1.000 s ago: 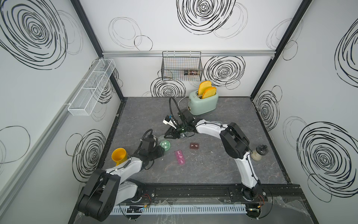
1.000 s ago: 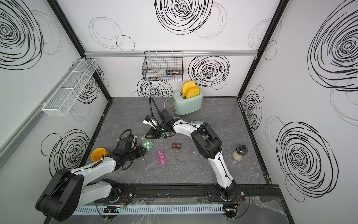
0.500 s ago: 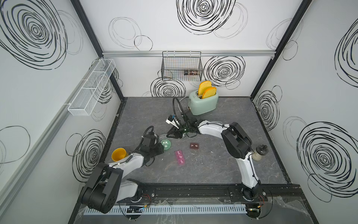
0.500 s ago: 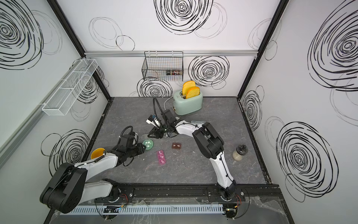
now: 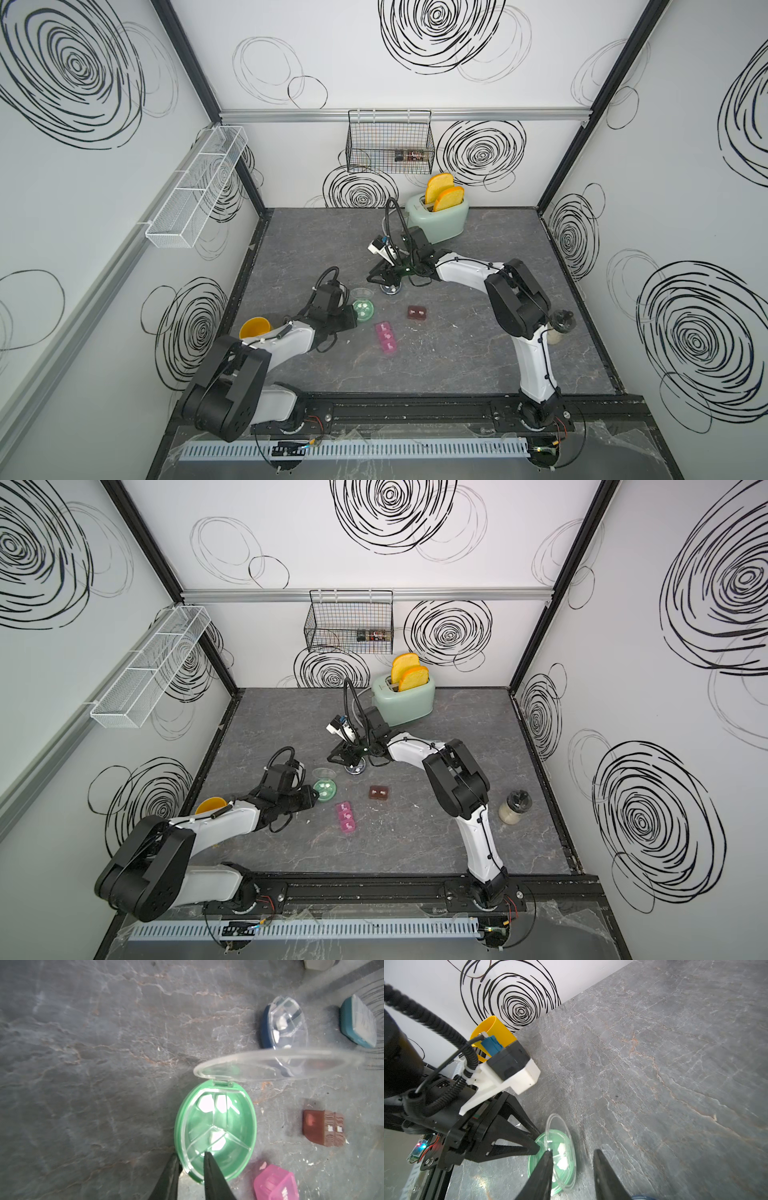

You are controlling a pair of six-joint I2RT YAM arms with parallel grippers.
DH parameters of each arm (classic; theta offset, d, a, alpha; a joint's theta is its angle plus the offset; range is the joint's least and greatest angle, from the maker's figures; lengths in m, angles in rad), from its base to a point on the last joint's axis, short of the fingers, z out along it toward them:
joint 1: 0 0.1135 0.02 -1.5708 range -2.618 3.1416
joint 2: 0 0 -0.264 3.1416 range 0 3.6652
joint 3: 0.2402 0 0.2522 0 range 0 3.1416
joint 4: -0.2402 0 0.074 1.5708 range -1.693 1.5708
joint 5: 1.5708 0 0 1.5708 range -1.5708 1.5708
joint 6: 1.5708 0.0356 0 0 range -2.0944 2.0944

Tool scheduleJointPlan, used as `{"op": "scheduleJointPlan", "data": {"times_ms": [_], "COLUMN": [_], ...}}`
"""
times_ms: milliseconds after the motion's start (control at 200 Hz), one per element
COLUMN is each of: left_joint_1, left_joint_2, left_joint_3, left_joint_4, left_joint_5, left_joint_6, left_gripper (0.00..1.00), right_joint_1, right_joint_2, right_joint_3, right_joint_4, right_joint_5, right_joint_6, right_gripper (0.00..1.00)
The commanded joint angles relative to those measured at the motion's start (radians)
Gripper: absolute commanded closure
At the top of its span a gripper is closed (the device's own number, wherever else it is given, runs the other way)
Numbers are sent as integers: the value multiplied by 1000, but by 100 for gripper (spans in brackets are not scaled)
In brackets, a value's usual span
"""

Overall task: Close pillboxes
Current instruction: Close the lid on the pillbox.

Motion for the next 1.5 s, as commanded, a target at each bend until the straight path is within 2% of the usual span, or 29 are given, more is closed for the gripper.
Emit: {"op": "scheduleJointPlan", "data": {"times_ms": [0, 145, 275, 851, 996, 1496], "left_joint_1": [-25, -40, -42, -54, -57, -67], "left_joint_2": [23, 31, 27, 23, 25, 17], "left_joint_3": [31, 37, 38, 38, 37, 15], "left_joint_4": [13, 25, 29, 42, 44, 71], "left_joint_5": [6, 1, -1, -18, -25, -39], "left_joint_6": [3, -15, -36, -56, -62, -86], "left_gripper": [74, 74, 75, 75, 76, 77], "right_joint_1": [5, 10, 10, 37, 42, 64], "right_joint_2": [-37, -35, -40, -68, -76, -115], "right_joint_3": [-1, -1, -13, -54, -68, -149], "right_joint_4": [-10, -41, -66, -78, -79, -25], "right_joint_5": [-26, -28, -30, -25, -26, -60], "right_joint_6": [-28, -46, -41, -44, -46, -38], "right_gripper": [63, 64, 72, 74, 78, 78]}}
